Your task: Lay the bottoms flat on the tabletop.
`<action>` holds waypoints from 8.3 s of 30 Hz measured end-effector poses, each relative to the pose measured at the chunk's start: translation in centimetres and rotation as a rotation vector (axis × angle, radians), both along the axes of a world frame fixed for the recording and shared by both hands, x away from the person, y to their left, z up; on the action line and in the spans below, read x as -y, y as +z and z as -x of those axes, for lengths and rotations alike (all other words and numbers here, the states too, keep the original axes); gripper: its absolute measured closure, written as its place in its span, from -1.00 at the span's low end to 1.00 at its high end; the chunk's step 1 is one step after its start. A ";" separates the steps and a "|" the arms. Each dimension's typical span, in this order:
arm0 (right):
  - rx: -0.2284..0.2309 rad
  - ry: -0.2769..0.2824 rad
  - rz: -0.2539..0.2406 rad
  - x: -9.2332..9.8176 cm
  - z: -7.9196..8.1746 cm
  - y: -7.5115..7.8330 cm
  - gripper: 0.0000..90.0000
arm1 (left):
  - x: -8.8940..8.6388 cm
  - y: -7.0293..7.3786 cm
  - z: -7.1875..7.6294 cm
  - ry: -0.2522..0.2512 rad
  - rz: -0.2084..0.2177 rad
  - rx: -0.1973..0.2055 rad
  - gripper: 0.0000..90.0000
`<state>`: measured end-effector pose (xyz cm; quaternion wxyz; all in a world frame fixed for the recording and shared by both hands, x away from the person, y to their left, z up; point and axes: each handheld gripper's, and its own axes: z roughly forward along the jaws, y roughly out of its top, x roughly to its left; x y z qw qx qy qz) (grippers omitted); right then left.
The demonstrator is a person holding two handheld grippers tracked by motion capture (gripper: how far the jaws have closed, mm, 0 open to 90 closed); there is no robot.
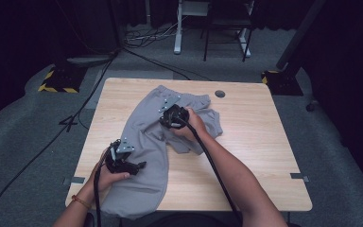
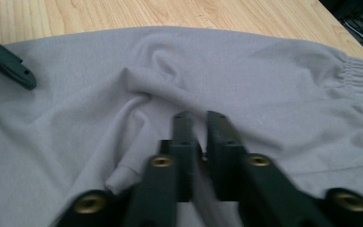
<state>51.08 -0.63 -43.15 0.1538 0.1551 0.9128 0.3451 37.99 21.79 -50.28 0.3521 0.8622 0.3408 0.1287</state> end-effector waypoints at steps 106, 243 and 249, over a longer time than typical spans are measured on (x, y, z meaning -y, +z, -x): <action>-0.217 -0.101 0.102 21.0 7.6 -4.4 0.98 | 0.3 0.0 0.0 0.021 0.004 -0.001 -0.61; -0.223 -0.091 0.041 21.5 15.0 -4.8 1.00 | 2.2 0.0 -1.3 0.035 -0.001 0.004 -0.58; -0.254 0.046 0.052 18.6 17.2 -4.6 1.00 | 2.4 0.0 -1.2 0.035 0.003 -0.001 -0.58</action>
